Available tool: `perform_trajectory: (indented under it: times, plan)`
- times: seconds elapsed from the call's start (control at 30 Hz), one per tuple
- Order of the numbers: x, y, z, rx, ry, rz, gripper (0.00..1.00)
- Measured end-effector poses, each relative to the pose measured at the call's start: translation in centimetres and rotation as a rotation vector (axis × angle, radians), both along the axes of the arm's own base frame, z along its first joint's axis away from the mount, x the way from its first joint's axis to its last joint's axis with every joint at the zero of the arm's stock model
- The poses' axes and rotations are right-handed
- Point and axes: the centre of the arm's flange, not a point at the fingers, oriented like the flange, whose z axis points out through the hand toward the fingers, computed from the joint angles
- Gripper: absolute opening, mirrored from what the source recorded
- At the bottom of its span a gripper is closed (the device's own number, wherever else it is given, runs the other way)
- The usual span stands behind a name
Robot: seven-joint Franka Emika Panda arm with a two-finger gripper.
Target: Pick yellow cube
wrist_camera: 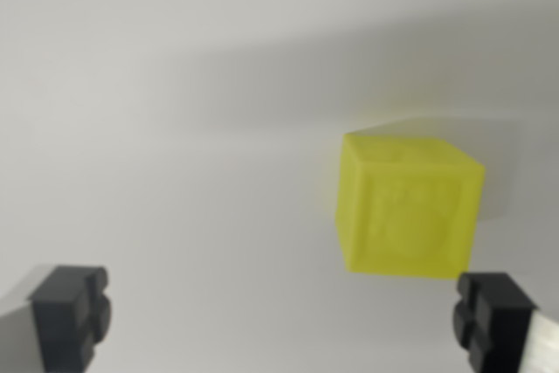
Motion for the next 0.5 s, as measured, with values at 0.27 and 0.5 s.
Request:
perform_trajectory:
  times: [0.27, 0.5]
  plan:
    - [-0.8, -1.4, -2.0, 0.003, -0.001, -0.02, 1.0]
    - [-1.4, -2.7, -3.8, 0.006, -0.002, -0.037, 1.0]
